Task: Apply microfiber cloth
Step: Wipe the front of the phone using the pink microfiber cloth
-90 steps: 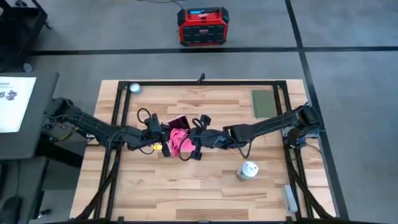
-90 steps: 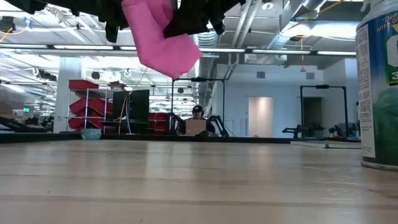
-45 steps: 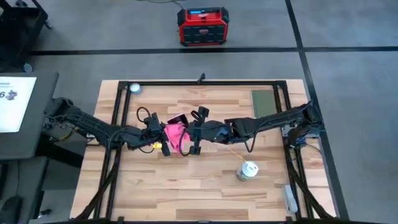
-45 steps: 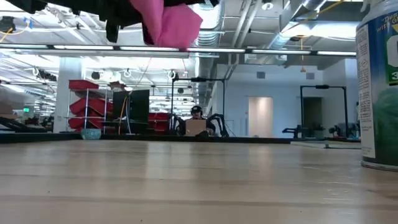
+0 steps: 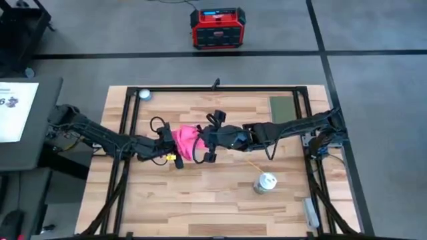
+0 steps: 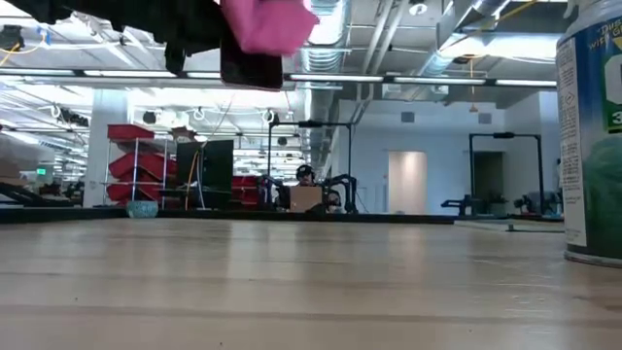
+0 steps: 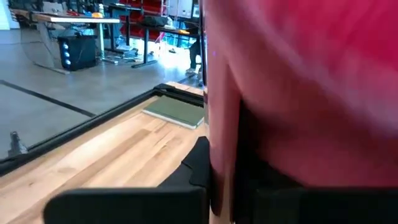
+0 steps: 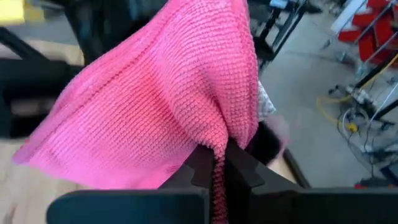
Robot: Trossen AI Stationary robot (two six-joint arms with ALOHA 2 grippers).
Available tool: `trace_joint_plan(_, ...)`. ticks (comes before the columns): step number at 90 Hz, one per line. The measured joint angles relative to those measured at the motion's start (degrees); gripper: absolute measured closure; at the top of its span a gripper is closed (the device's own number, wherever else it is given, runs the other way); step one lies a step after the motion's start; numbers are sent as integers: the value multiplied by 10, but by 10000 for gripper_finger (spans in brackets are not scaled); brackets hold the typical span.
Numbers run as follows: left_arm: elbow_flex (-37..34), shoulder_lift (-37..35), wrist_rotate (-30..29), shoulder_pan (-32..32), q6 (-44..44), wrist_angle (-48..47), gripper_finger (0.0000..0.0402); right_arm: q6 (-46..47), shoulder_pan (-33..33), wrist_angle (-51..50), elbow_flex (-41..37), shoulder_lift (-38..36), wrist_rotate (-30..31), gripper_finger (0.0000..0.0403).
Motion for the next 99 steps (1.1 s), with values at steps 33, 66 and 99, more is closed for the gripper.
trace_joint_plan(33,0,-1,1,0,25,18,400,86,6,49,-102,3,-14,403)
trace_joint_plan(66,1,-2,-1,0,5,22,400,8,-3,48,-37,-3,-20,403)
trace_joint_plan(99,2,-2,6,0,-3,13,400,-41,-7,5,33,-2,-8,403)
